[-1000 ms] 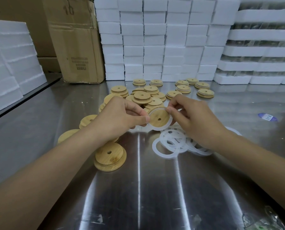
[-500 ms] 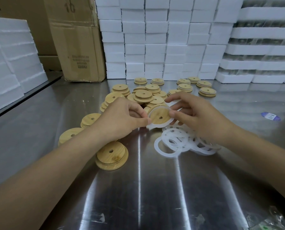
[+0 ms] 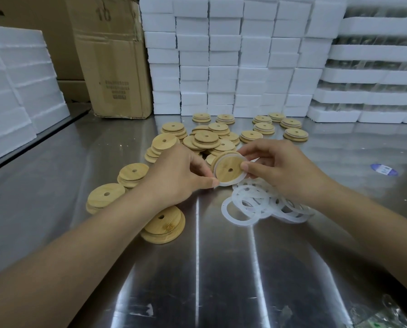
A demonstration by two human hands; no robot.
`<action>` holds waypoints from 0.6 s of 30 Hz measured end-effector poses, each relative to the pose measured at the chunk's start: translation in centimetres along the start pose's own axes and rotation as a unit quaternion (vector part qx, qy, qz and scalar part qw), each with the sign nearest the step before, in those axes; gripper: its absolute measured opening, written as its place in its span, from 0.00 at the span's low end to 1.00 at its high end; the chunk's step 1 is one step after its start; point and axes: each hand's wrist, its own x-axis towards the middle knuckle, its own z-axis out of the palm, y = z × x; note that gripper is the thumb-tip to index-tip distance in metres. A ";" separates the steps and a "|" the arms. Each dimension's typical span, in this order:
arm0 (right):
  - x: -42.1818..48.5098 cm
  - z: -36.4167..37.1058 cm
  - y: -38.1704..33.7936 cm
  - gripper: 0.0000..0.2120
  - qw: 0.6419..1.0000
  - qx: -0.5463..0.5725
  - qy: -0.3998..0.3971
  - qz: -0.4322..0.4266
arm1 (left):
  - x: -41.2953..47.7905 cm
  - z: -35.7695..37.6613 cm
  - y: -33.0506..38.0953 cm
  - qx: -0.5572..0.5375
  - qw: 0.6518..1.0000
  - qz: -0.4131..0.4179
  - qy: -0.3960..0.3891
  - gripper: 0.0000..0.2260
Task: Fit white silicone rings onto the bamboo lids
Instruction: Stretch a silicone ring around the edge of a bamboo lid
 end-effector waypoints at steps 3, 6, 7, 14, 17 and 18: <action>0.0 0.2 0.0 0.09 1.000 0.010 0.009 0.011 | -0.2 0.3 0.0 -0.003 1.000 -0.008 0.011 0.06; 0.0 0.2 0.1 0.09 0.999 0.042 0.007 0.024 | -0.4 0.4 0.1 -0.015 1.000 -0.009 0.022 0.07; -0.1 0.2 0.2 0.09 0.998 0.051 0.006 0.027 | -0.5 0.5 0.2 -0.019 1.000 -0.007 0.022 0.08; -0.6 0.2 -0.2 0.11 1.000 0.029 0.004 -0.004 | -0.4 0.2 0.5 -0.113 0.993 -0.029 0.007 0.15; -0.9 0.7 -0.7 0.10 1.000 0.013 0.003 -0.020 | -0.4 0.2 0.6 -0.132 0.991 -0.015 -0.027 0.14; -0.9 0.8 -0.7 0.09 1.000 0.008 0.012 -0.022 | -0.4 0.3 0.6 -0.137 0.990 -0.009 -0.027 0.11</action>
